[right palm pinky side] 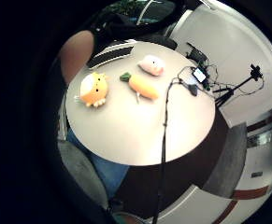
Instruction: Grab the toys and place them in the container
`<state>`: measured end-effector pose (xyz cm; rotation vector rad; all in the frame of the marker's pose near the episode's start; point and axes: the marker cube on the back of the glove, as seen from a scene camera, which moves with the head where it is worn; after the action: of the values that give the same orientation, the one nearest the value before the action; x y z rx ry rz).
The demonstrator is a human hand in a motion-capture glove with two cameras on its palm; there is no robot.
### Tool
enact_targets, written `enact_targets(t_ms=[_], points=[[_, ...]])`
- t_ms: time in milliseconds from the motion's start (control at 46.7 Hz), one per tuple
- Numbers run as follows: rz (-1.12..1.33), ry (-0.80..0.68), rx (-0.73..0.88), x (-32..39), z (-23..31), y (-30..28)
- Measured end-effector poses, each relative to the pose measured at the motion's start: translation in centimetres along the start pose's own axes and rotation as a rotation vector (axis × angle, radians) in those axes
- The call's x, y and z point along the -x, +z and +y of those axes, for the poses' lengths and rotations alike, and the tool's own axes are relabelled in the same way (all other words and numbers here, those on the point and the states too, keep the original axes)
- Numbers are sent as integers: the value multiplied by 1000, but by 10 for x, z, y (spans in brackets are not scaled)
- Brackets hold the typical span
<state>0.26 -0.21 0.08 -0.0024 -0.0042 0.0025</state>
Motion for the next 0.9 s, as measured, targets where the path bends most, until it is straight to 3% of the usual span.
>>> enact_targets(t_ms=[342,663,899], points=[[-6,-3,19,-4,-19,14],[54,107,134,-51,-175,46],[97,206,221,-89,-203,94]])
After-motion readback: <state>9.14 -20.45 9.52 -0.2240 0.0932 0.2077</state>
